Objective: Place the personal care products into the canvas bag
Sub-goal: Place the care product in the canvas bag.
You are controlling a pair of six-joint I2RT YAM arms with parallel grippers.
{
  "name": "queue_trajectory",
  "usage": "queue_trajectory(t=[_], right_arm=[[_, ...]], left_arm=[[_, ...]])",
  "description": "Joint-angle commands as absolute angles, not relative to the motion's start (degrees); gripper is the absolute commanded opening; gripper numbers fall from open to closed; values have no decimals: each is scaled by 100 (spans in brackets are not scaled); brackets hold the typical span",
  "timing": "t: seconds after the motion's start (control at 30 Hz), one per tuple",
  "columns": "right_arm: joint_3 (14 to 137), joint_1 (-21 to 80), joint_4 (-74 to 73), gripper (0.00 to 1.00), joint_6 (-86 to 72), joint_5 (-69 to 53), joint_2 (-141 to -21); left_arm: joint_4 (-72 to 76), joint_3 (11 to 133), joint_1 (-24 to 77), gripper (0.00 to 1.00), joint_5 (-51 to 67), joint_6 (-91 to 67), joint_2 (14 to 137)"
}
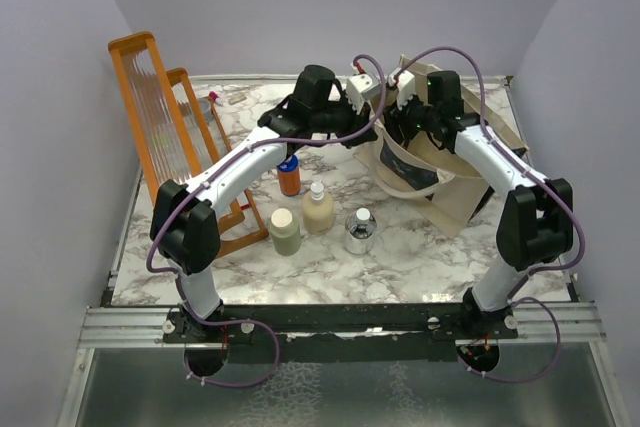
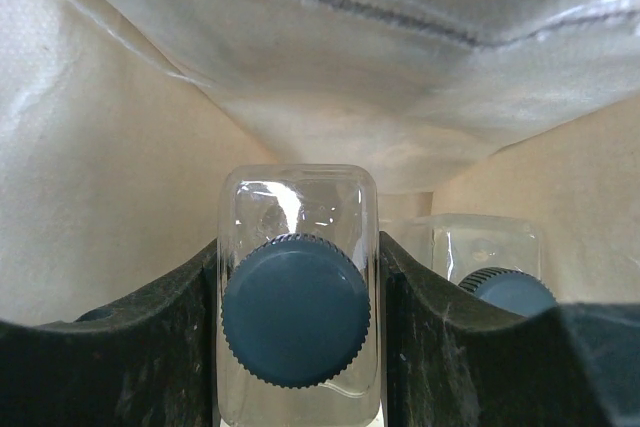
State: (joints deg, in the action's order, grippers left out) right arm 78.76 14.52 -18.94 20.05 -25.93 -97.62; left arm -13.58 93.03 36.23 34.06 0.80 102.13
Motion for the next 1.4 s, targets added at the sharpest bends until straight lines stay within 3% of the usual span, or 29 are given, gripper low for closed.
queue_trajectory(t=[0.0,0.63,1.37], right_arm=[[7790,1529,-1073,4,2111,-2654,-9673],[7265,1538,-697,13,1948,-2572,-9965],[7836,1538,-1198,61,1863,-2713,-9738]], left_arm=[[-1385,9674,3645,0,3648,134,9890],[-1592,9763,3640,0,3528,394,9934],[-1603,9362,3640,0,3258,544,9989]])
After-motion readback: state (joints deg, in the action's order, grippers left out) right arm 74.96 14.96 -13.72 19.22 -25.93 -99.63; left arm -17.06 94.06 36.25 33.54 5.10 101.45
